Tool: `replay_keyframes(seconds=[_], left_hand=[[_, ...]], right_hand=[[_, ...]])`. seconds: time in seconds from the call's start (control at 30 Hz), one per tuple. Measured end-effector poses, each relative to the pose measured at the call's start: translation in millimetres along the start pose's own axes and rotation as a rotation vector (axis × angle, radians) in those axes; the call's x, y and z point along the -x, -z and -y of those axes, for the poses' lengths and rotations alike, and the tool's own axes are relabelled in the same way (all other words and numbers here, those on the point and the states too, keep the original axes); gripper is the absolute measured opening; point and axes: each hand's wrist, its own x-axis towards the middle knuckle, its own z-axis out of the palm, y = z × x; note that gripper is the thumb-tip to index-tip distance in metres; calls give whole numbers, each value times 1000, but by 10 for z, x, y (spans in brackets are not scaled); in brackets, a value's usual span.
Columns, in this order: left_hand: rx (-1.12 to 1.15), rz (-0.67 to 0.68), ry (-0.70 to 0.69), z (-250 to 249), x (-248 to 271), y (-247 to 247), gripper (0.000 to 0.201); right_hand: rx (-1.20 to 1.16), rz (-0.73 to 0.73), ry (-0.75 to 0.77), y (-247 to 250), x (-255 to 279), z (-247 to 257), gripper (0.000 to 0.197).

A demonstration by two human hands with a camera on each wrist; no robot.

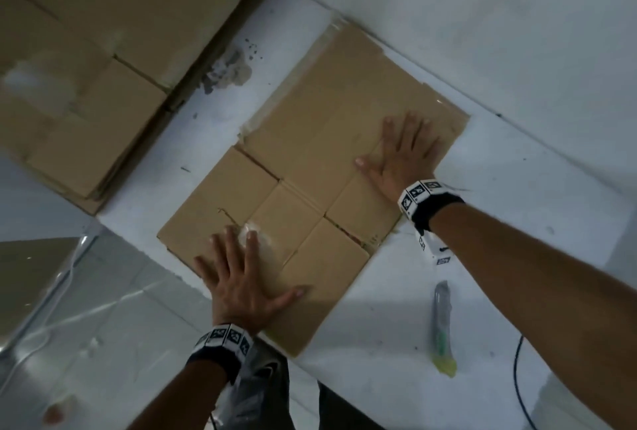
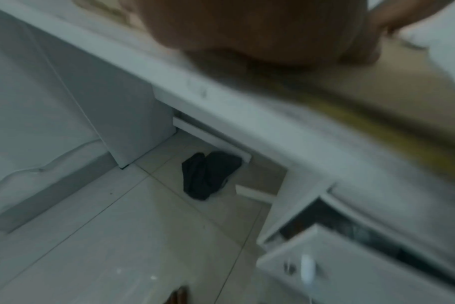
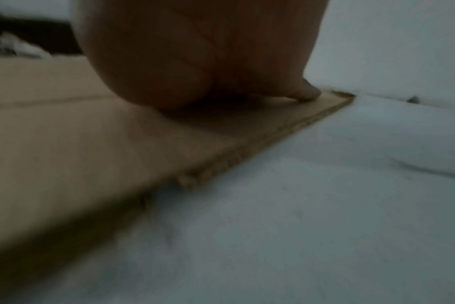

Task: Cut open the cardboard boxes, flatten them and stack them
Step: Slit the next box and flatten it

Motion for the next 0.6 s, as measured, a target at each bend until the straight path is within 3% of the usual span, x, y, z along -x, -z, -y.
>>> replay_keyframes(seconds=[0.13, 0.2, 0.3, 0.43, 0.6], left_hand=[[117, -160, 96, -7, -262, 348, 109], [134, -220, 108, -32, -556, 539, 108], [-4, -102, 23, -101, -961, 595, 123], [-52, 73, 18, -111, -1170, 591, 124], [-82, 244, 54, -142, -1209, 768, 130]], right_hand=[[52, 10, 23, 190, -179, 121, 114], [30, 32, 101, 343, -387, 384, 118], [44, 138, 225, 452, -664, 833, 127], [76, 190, 219, 398, -792, 1031, 138], [89, 216, 189, 532, -709, 1058, 137]])
